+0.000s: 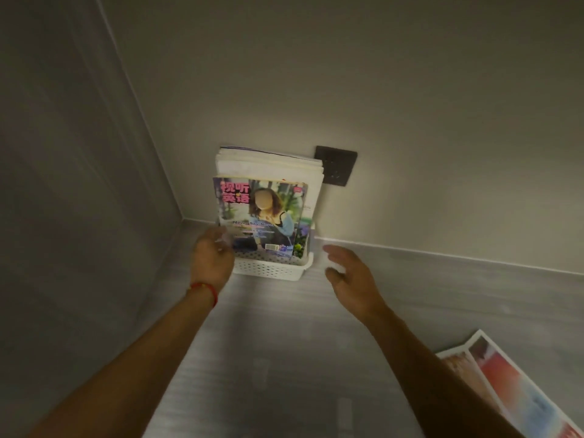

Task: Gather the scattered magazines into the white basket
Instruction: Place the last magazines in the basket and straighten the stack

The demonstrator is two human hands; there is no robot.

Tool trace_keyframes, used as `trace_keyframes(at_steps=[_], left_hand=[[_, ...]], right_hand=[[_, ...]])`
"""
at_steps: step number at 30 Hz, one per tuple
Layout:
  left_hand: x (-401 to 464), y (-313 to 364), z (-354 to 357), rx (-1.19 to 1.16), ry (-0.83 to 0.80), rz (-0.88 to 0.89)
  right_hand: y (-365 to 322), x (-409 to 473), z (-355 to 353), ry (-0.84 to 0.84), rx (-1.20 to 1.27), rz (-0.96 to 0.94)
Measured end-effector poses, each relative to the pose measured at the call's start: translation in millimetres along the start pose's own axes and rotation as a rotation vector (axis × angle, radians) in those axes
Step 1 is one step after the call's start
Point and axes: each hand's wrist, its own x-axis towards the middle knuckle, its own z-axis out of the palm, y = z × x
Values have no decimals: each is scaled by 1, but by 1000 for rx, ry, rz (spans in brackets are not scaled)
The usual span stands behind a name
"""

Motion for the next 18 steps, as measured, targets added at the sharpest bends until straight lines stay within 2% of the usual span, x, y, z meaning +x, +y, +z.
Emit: trace_keyframes(at_steps=[2, 4, 7, 11, 14, 16, 18], left_hand=[[-52, 1, 18, 33, -48, 77], [-106, 3, 45, 59, -214, 139], [-174, 5, 90, 150, -492, 248], [-231, 12, 142, 295, -718, 415], [-256, 17, 174, 446, -829, 544], [-269, 17, 192, 541, -890, 551], [-283, 15, 204, 603, -964, 480]], right_hand=[[37, -41, -20, 50, -17, 12], [75, -80, -41, 88, -48, 103], [129, -135, -80, 90, -224, 245], [182, -197, -132, 99, -437, 509], [204, -227, -157, 35, -542, 713], [213, -240, -165, -1, -544, 799], [220, -250, -168, -34, -524, 832]])
